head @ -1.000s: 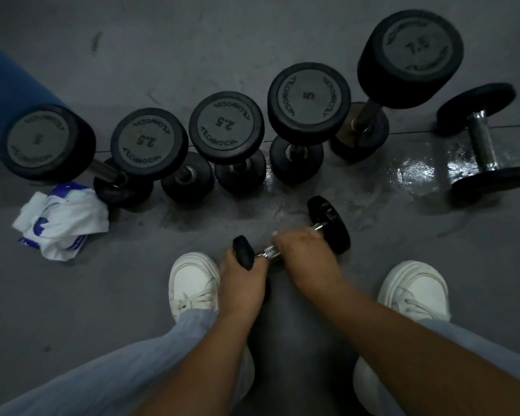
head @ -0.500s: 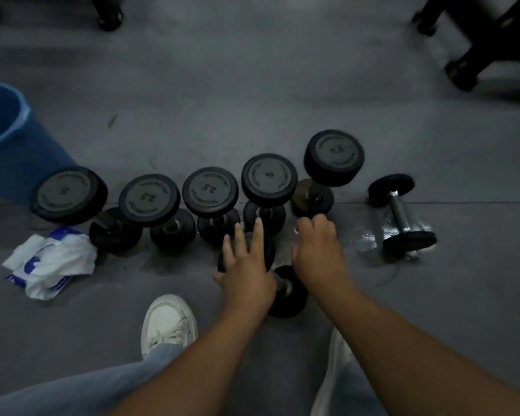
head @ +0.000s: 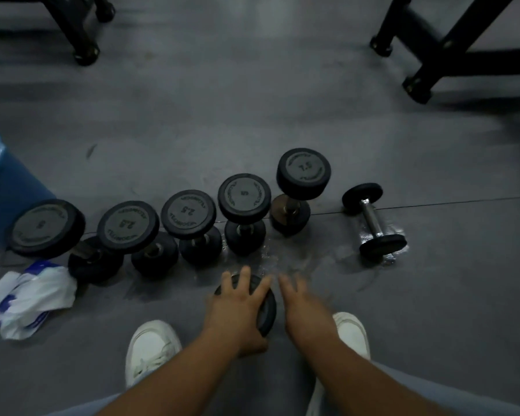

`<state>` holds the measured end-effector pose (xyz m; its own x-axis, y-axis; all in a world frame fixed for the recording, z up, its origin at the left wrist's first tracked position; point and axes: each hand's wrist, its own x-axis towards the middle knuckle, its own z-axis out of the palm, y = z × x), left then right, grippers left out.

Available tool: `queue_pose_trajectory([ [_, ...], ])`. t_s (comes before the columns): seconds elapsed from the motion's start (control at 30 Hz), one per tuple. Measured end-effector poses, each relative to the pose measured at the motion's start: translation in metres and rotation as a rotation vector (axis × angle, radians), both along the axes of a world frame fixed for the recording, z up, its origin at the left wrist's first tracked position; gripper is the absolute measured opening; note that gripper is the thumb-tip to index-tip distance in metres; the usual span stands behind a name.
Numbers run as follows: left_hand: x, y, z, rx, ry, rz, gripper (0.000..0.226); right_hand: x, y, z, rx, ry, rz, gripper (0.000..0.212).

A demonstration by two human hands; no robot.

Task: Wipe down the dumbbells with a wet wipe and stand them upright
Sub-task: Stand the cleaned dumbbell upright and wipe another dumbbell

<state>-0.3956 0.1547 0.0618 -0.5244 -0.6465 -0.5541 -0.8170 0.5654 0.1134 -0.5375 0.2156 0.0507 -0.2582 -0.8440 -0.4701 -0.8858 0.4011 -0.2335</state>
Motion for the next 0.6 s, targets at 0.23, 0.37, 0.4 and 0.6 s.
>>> queue_pose_trajectory([
  [0.23,-0.054,-0.012,0.033,-0.091,0.015,-0.113,0.111,-0.08,-0.027,0.06,0.043,0.279,-0.026,0.063],
  [0.37,-0.118,-0.03,0.067,-0.085,0.077,-0.127,0.115,-0.158,-0.051,0.117,-0.025,0.314,-0.036,0.073],
  [0.4,-0.136,-0.036,0.074,-0.092,0.09,-0.143,0.115,-0.176,-0.054,0.128,-0.025,0.31,-0.019,0.078],
  [0.6,-0.232,-0.066,0.082,-0.201,0.127,-0.275,0.112,-0.255,-0.046,0.117,-0.196,0.342,-0.041,0.086],
])
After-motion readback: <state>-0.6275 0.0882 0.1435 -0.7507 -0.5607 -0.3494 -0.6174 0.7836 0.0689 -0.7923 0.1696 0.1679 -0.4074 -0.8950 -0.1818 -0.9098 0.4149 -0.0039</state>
